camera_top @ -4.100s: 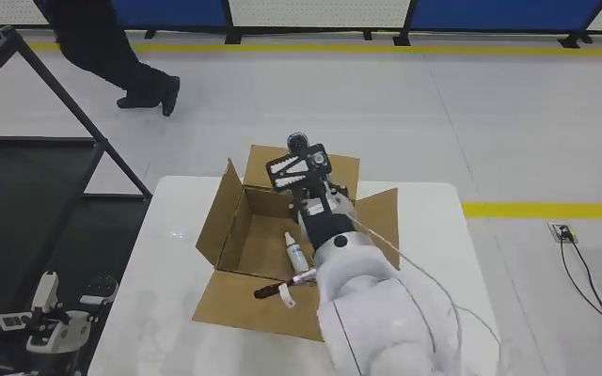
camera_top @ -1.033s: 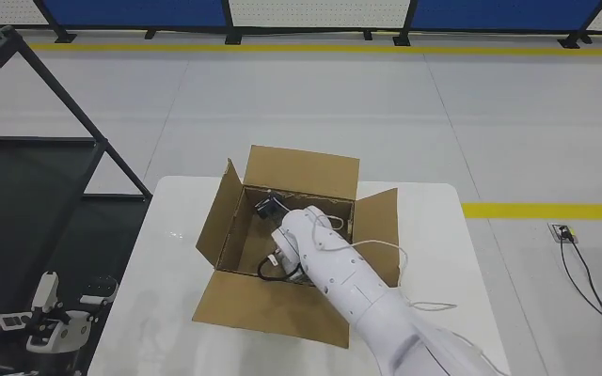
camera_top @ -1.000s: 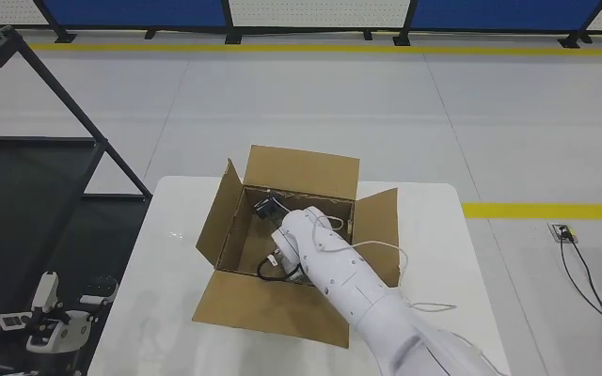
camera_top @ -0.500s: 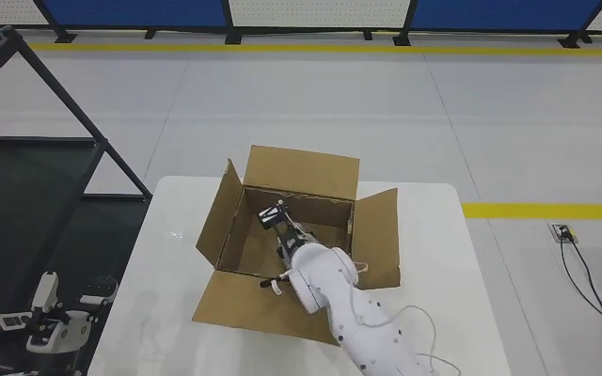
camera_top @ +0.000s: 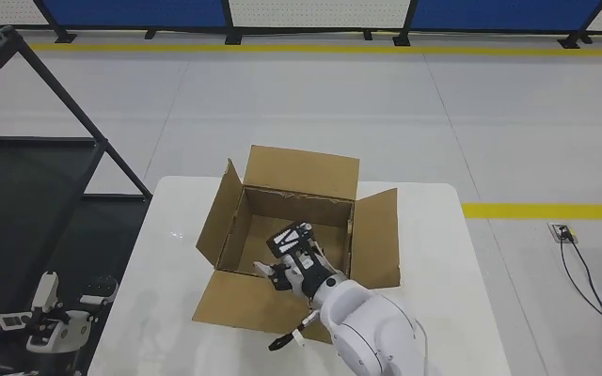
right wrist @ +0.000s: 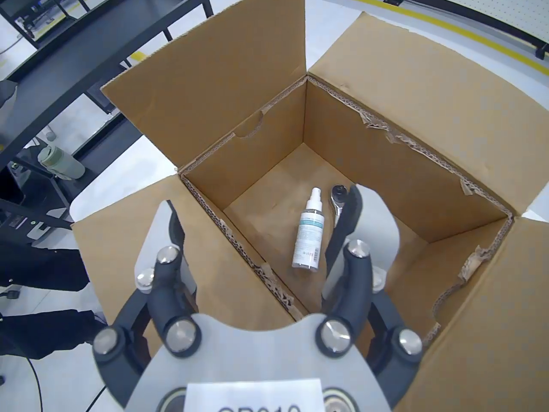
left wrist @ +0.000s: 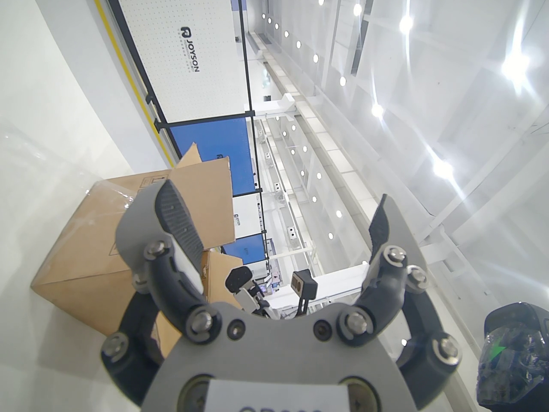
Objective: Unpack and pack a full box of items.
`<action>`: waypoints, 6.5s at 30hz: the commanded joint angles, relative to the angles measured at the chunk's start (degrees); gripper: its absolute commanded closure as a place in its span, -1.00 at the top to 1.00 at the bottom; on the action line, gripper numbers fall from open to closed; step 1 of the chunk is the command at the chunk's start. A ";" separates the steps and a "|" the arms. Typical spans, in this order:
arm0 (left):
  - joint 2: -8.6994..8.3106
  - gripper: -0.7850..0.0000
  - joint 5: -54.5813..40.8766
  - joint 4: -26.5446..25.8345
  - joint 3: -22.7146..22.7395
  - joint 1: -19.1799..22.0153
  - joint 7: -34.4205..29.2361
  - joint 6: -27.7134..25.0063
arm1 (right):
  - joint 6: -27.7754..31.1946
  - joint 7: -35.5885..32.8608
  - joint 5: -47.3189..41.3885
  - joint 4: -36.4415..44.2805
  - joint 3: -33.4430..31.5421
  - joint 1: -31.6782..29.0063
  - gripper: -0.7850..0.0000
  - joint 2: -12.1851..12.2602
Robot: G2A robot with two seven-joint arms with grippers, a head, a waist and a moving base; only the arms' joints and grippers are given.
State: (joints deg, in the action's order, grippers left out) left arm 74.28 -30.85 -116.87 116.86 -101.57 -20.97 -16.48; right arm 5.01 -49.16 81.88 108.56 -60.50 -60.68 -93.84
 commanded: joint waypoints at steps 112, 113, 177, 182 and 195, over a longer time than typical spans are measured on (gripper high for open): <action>-6.82 -1.00 36.18 14.99 -39.10 44.53 -14.05 54.25 | -17.09 2.21 -33.98 -19.18 -10.64 10.69 -1.00 5.67; -6.82 -1.00 36.59 15.39 -39.55 44.81 -14.01 54.63 | -17.17 1.84 -33.67 -19.44 -10.38 10.87 -1.00 5.71; -8.35 1.00 17.16 3.86 -19.31 38.93 -12.42 55.17 | -18.19 16.72 -50.90 -20.53 -20.87 10.22 1.00 7.16; -8.59 1.00 17.94 3.81 -21.03 38.67 -13.31 53.11 | -13.09 18.56 -54.09 -34.01 -21.35 18.31 1.00 7.17; -10.76 1.00 13.45 7.27 -11.03 32.14 -26.44 52.04 | 11.39 21.15 -60.08 -72.57 -18.79 39.79 1.00 6.51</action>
State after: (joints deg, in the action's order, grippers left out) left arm 63.76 -17.65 -109.82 105.25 -68.70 -45.90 35.76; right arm 14.03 -26.82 23.22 39.19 -79.10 -22.42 -87.33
